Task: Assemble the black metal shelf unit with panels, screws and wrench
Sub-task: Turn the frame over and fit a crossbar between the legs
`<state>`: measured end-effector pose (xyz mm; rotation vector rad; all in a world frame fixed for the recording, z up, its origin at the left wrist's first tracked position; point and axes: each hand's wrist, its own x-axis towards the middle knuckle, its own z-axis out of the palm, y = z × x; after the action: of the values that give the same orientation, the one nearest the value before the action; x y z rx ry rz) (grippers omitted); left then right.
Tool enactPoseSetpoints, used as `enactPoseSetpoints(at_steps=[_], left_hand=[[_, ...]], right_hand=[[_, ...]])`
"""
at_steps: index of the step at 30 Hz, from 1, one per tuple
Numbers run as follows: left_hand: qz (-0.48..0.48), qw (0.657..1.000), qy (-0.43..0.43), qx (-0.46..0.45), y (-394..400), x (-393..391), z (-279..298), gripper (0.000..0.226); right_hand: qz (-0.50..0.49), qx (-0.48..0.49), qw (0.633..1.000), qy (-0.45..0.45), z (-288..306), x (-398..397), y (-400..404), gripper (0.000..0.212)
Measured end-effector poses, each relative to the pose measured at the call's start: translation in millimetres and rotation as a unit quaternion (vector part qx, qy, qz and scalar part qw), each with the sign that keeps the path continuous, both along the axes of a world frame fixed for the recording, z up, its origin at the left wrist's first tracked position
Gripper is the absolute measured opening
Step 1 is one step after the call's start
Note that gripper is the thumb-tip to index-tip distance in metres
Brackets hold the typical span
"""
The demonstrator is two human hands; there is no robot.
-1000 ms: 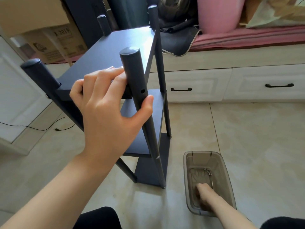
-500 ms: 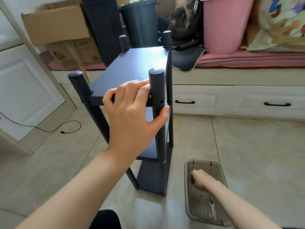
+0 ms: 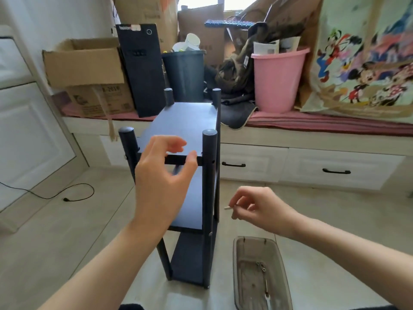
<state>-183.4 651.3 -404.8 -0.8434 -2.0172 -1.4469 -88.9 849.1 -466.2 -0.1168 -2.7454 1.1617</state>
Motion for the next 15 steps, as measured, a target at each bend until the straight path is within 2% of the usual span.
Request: enactPoseSetpoints(at_steps=[3, 8, 12, 15], left_hand=[[-0.003, 0.991, -0.11, 0.07, -2.1, 3.5, 0.1, 0.017], [-0.025, 0.951, -0.291, 0.104, 3.7, -1.3, -11.2, 0.04], [-0.014, 0.908, -0.394, 0.143, 14.5, -5.9, -15.5, 0.042], [-0.041, 0.887, -0.429, 0.167, 20.5, -1.9, -19.1, 0.06]], right_hand=[[-0.038, -0.113, 0.985, 0.124, 30.3, 14.0, -10.6, 0.013], [-0.037, -0.206, 0.954, 0.214, 58.9, 17.3, -25.9, 0.015], [-0.027, -0.202, 0.95, 0.236, 61.3, 14.7, -31.6, 0.013], [-0.022, -0.196, 0.95, 0.242, 58.4, 10.8, -32.8, 0.012]])
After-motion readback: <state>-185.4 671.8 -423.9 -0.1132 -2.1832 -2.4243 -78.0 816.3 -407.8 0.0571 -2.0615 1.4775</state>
